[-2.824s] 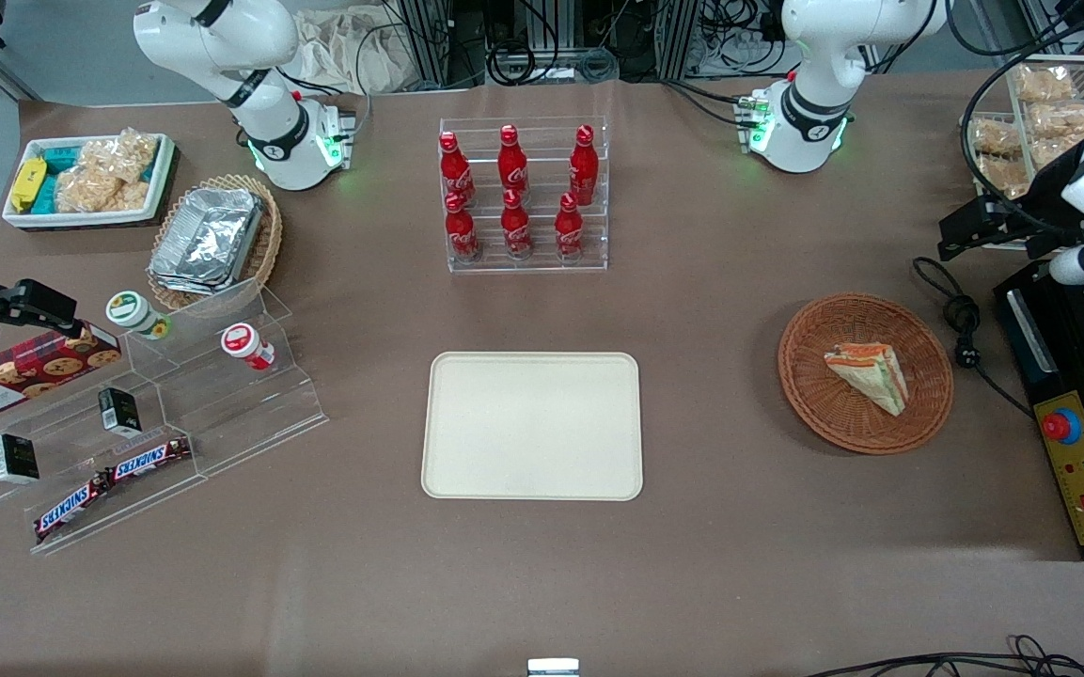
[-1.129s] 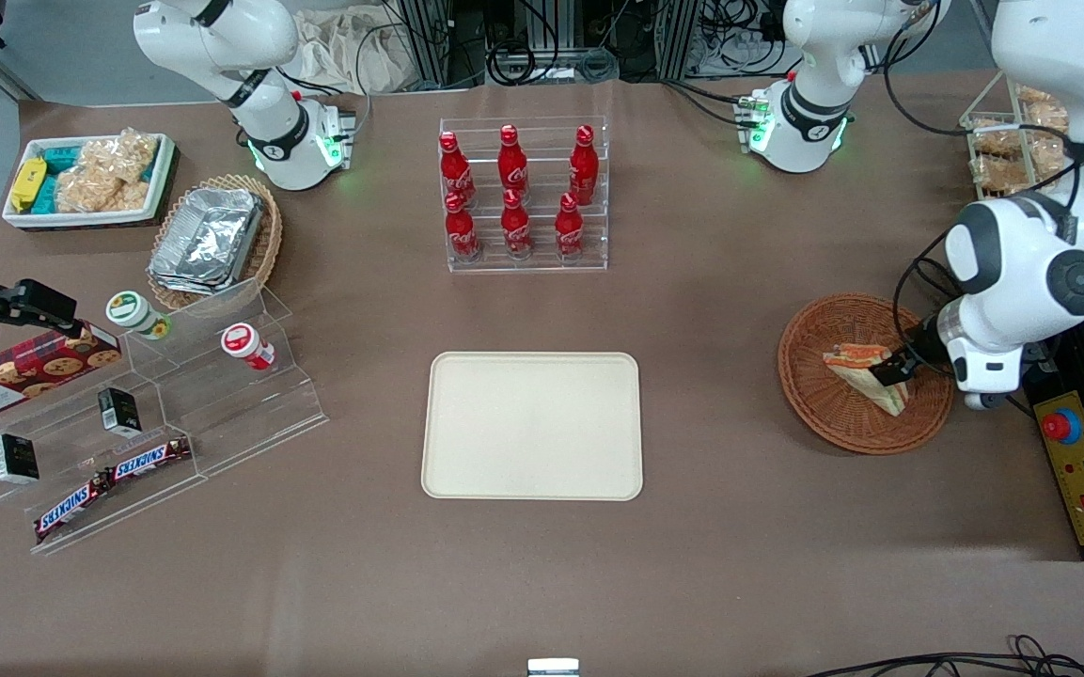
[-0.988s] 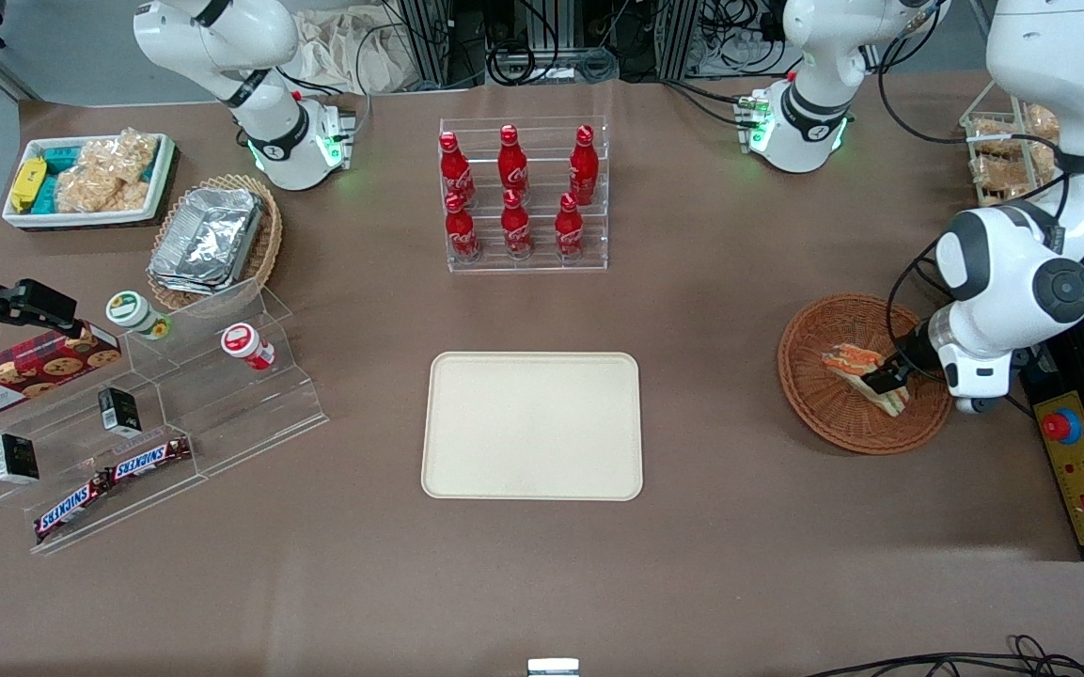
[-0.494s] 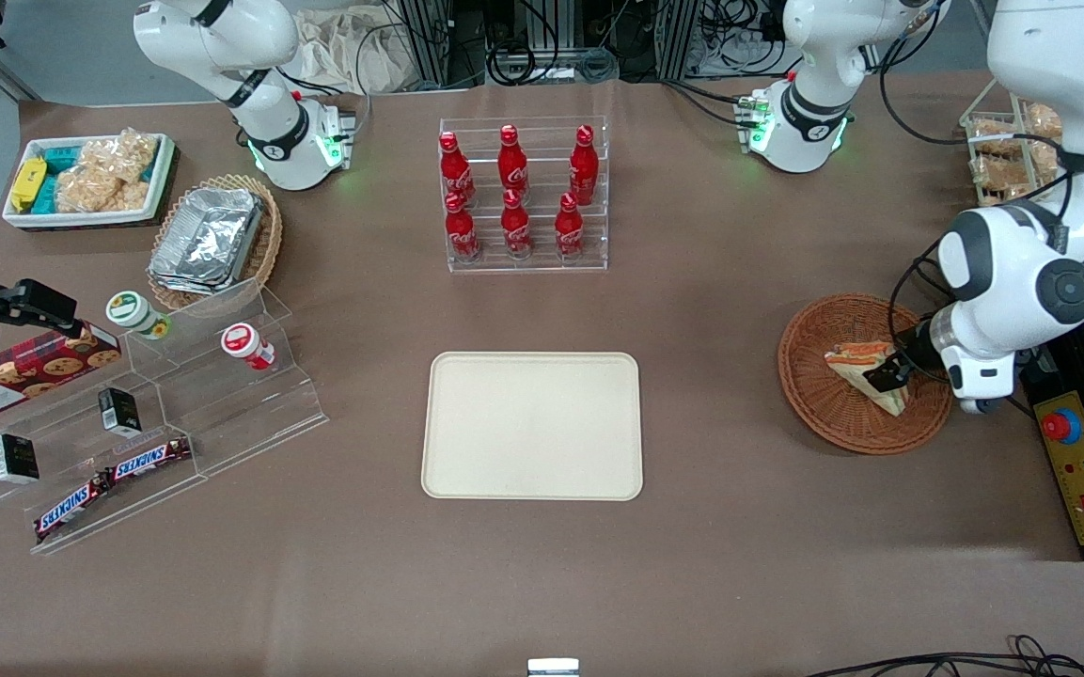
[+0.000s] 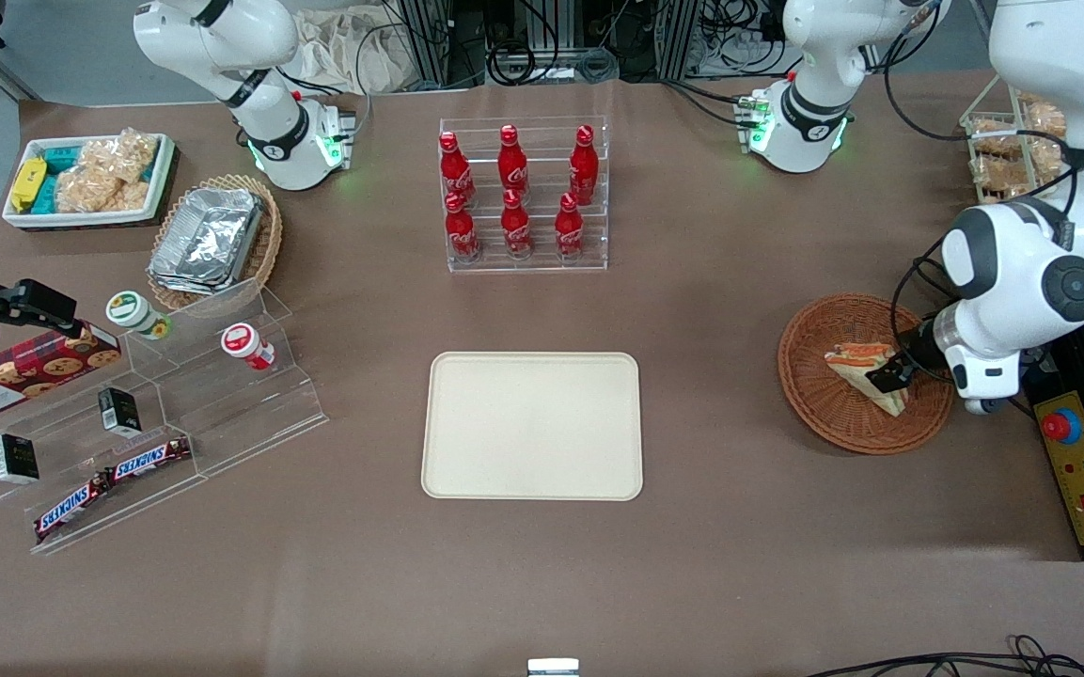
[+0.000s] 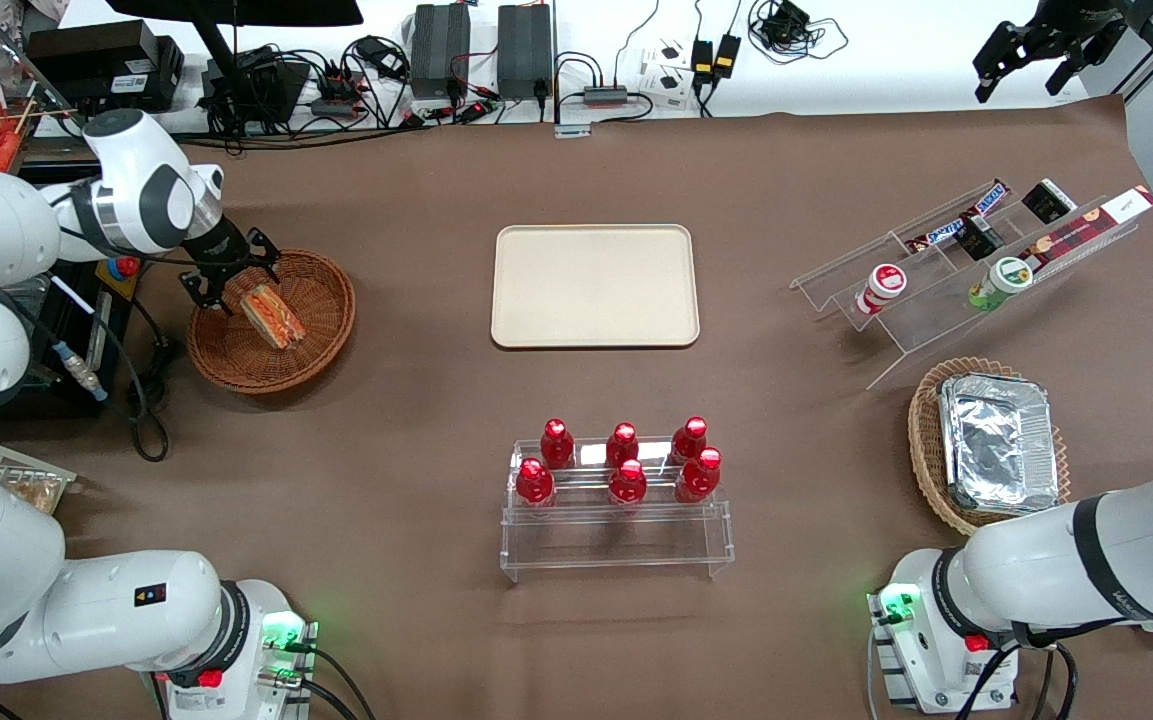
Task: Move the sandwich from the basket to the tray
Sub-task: 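Close the left gripper on the sandwich and lift it from the basket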
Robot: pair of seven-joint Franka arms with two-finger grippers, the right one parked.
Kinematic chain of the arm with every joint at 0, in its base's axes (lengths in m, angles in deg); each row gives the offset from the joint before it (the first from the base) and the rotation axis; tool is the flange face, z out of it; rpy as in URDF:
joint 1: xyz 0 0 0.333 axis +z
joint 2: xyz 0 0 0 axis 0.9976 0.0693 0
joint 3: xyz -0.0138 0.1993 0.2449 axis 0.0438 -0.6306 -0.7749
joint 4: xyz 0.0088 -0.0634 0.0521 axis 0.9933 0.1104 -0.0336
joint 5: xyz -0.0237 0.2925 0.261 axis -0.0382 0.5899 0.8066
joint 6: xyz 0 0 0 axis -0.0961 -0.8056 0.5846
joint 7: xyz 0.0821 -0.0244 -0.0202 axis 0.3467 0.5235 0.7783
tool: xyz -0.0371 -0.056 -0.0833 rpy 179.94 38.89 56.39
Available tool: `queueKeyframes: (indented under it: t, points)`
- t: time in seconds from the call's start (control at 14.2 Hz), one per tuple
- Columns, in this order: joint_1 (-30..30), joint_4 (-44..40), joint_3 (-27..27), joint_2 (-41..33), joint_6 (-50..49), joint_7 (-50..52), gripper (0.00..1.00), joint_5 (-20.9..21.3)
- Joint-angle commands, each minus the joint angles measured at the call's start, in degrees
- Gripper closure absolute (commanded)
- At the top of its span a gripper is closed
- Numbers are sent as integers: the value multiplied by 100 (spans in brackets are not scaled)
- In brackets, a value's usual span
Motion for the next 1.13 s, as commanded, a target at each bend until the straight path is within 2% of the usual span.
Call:
queueKeyframes:
  t: [0.0, 0.14, 0.21, 0.42, 0.64, 0.85, 1.06]
  points:
    - [-146, 102, -4, 215, 393, 202, 26, 68]
    - [-164, 129, -4, 259, 421, 193, 93, 77]
    - [-164, 129, -4, 259, 404, 89, 100, 86]
    - [-173, 50, -4, 41, 54, -306, 100, 95]
    - [-243, -475, 127, -407, -1069, -554, 100, 68]
    - [-436, -1398, 820, -497, -2405, -353, 100, 60]
    - [-507, -1770, 1593, -357, -2682, -466, 100, 33]
